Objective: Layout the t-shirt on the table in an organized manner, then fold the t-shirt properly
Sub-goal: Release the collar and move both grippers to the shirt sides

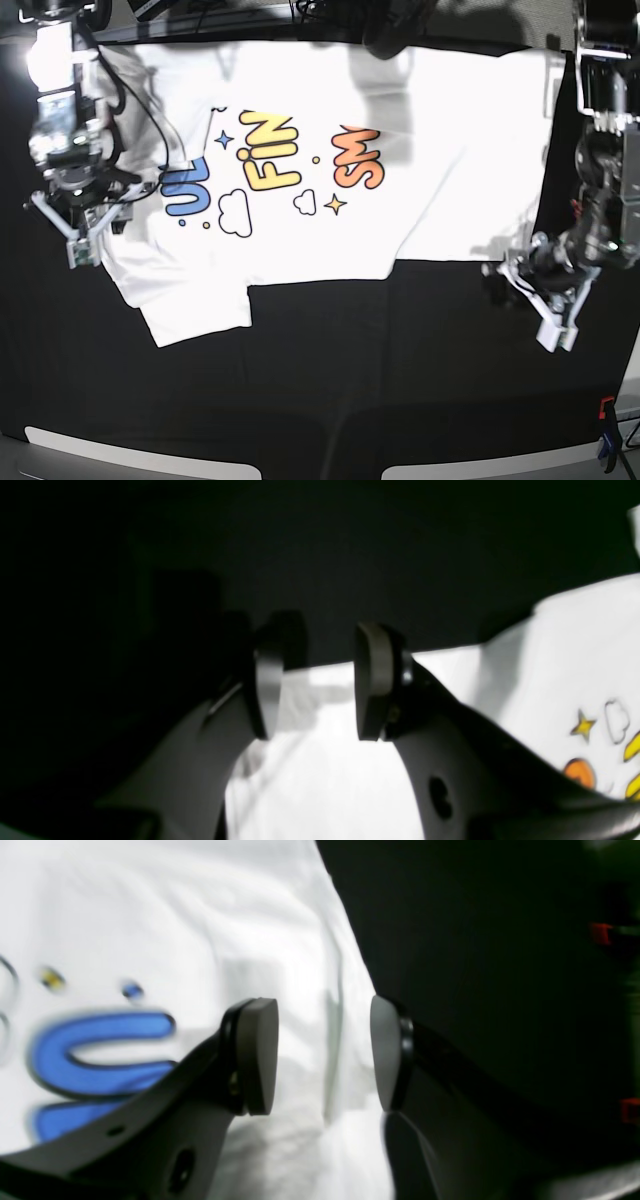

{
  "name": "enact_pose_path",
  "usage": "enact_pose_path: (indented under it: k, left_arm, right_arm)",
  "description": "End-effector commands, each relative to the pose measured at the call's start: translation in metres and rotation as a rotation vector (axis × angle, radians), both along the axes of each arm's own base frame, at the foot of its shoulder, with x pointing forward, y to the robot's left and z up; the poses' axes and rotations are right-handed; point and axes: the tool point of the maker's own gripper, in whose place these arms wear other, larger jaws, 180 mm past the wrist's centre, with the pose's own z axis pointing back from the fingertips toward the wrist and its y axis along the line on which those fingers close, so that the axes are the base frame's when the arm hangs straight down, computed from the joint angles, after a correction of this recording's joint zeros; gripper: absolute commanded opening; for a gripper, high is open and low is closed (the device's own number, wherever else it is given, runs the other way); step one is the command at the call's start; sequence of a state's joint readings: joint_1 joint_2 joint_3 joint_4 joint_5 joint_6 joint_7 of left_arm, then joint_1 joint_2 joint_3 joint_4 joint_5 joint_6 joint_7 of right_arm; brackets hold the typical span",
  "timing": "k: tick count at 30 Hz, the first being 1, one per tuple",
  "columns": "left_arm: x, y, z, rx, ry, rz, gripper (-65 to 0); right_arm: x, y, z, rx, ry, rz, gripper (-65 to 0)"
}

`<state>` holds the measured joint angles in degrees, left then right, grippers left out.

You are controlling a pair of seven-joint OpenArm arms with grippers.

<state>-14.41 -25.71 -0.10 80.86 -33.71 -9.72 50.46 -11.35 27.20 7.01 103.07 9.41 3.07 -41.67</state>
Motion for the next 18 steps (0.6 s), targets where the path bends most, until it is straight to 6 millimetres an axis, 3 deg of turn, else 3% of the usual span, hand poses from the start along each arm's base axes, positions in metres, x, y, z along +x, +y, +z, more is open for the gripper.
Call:
enact_pose_path:
  k: [1,4,9,14,18]
  left_arm:
    - [0.013,0.009,0.016,-0.025,-0.047,0.006,-43.5]
    - [0.014,0.022,0.000,-0.093,0.009,0.022,-43.5]
    - [0.000,0.014,-0.026,-0.274,0.101,-0.021,-43.5]
    - [-0.004,0.035,-0.054,-0.219,0.121,0.042,-43.5]
    - [-0.005,0.041,-0.062,-0.231,0.114,0.079,-43.5]
  right_arm:
    - [0.011,-0.002,0.020,0.026,-0.065,0.023,-36.0]
    - [0.013,0.011,0.032,0.168,-0.086,0.118,-36.0]
    - [0.006,0.033,0.034,0.280,-0.056,0.237,-36.0]
    - [0.003,0.050,0.037,0.341,-0.057,0.316,-36.0]
    - [0.003,0.050,0.037,0.338,-0.052,0.320,-36.0]
